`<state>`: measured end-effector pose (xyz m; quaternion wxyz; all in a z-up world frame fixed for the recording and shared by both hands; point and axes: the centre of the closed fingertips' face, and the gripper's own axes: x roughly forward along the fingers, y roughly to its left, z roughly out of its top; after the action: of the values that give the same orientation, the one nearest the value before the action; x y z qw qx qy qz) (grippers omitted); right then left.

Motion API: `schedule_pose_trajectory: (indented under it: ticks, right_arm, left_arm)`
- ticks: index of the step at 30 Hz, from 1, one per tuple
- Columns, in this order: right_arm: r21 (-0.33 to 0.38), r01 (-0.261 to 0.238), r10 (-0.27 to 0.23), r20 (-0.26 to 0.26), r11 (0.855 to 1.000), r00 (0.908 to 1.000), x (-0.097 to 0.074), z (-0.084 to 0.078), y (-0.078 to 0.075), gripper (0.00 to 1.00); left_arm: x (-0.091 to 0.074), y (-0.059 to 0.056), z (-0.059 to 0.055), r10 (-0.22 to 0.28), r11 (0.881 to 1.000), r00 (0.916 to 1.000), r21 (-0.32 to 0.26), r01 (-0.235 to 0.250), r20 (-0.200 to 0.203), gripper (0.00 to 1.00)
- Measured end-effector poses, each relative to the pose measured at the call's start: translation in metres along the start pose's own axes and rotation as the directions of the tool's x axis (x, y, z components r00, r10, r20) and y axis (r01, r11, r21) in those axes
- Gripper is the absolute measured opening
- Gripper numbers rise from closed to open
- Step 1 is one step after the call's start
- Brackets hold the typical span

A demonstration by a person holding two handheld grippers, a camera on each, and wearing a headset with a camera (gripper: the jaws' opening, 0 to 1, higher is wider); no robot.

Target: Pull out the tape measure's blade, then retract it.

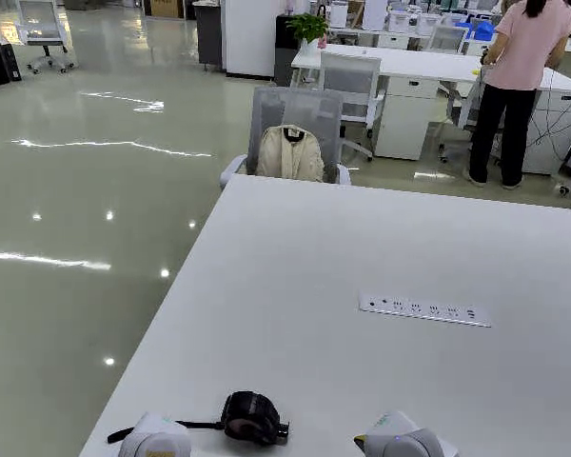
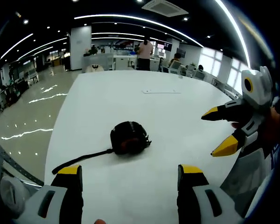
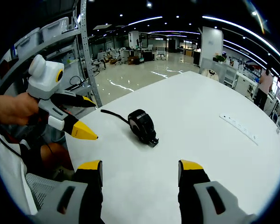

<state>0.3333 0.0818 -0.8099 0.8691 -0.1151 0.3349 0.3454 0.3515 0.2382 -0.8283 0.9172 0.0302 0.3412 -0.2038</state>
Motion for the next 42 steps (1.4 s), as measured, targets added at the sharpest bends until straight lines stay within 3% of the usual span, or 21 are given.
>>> schedule_pose_trajectory:
  ticks: [8, 18, 26, 42]
  right_arm:
    - [0.008, 0.019, -0.019, 0.026, 1.0, 0.9995, -0.019, 0.003, 0.006, 0.71]
    - [0.027, 0.035, -0.036, 0.035, 0.999, 0.9987, -0.045, -0.007, 0.01, 0.74]
    - [0.048, 0.05, -0.052, 0.049, 0.998, 0.9975, -0.066, -0.011, 0.013, 0.78]
    - [0.071, 0.05, -0.055, 0.068, 0.996, 0.9962, -0.083, -0.011, 0.022, 0.82]
  left_arm:
    - [-0.011, -0.002, 0.004, 0.003, 1.0, 0.9997, 0.01, -0.003, 0.025, 0.82]
    - [-0.026, -0.016, 0.007, -0.014, 1.0, 0.999, 0.004, 0.014, 0.043, 0.83]
    - [-0.039, -0.021, 0.005, -0.017, 1.0, 0.9987, -0.001, 0.017, 0.048, 0.86]
    - [-0.061, -0.021, 0.0, -0.011, 1.0, 0.9987, -0.003, 0.011, 0.049, 0.93]
